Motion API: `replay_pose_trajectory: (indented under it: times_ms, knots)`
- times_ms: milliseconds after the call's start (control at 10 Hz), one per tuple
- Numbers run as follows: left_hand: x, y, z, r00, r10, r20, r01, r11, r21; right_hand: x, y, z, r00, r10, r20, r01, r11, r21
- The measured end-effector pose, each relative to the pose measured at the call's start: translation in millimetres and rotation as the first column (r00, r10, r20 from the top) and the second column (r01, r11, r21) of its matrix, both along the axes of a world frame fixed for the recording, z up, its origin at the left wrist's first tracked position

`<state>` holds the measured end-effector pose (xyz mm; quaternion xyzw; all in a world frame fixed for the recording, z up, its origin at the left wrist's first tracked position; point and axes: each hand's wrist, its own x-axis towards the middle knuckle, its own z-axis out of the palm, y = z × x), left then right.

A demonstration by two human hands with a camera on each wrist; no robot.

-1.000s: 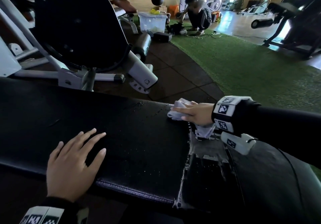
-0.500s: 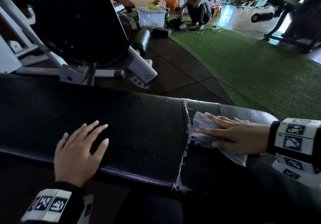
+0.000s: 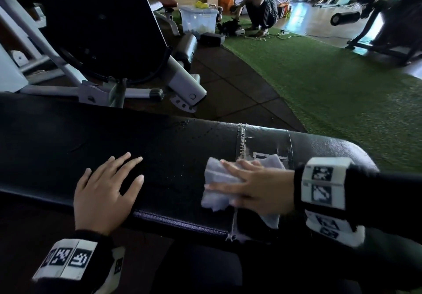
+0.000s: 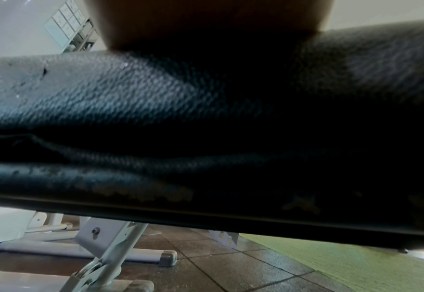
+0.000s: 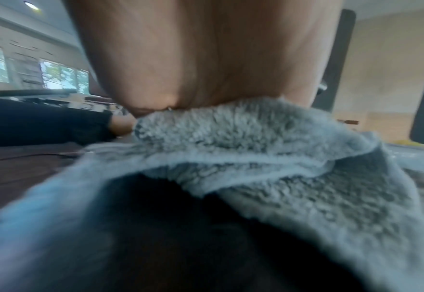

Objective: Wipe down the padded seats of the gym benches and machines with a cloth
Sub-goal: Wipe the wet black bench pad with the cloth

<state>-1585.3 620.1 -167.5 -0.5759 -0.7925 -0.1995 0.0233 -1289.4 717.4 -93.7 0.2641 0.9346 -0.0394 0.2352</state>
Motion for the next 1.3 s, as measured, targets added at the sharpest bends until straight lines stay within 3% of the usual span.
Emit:
replay_pose_trajectory:
  times_ms: [200, 300, 400, 600, 800, 1000, 1100, 1200, 1300]
  knots:
    - [-0.3, -0.2, -0.2, 1.000, -0.004, 0.001, 0.004, 1.000, 0.005, 59.7, -34.5, 1.1, 0.995, 0.099, -0.023, -0.100, 0.995, -0.004]
    - [0.0, 0.3, -0.2, 1.000, -0.006, -0.004, 0.006, 1.000, 0.010, 85.4, -21.8, 8.7, 0.994, -0.051, 0.092, 0.045, 0.996, 0.074]
    - [0.5, 0.9, 0.0, 1.000, -0.001, -0.005, 0.001, 1.000, 0.014, 95.9, 8.9, 10.8, 0.993, -0.117, 0.015, 0.117, 0.993, -0.025]
    - [0.6, 1.0, -0.2, 1.000, -0.001, -0.008, 0.001, 1.000, 0.011, 44.7, 46.1, 3.6, 0.982, -0.185, 0.035, 0.185, 0.983, 0.020]
    - [0.2, -0.2, -0.6, 1.000, 0.002, -0.008, -0.002, 1.000, -0.005, -1.1, 21.7, 0.3, 1.000, -0.011, 0.012, 0.011, 1.000, -0.025]
    - [1.5, -1.9, -0.1, 1.000, -0.007, -0.010, 0.007, 1.000, 0.001, 46.8, -23.7, -5.7, 0.973, 0.179, -0.147, -0.187, 0.981, -0.045]
    - [1.8, -1.1, 0.2, 1.000, -0.007, -0.013, 0.006, 1.000, -0.003, 80.6, -16.0, -4.1, 0.983, 0.124, -0.133, -0.134, 0.988, -0.071]
    - [2.3, -0.5, 1.2, 1.000, 0.000, -0.012, 0.000, 1.000, -0.005, 100.9, 11.6, 0.5, 1.000, -0.002, -0.030, 0.000, 0.999, -0.051]
    - [3.8, 0.0, 2.3, 1.000, 0.007, -0.010, -0.007, 1.000, -0.005, 94.3, 39.4, 9.1, 0.992, -0.118, 0.049, 0.119, 0.993, -0.021]
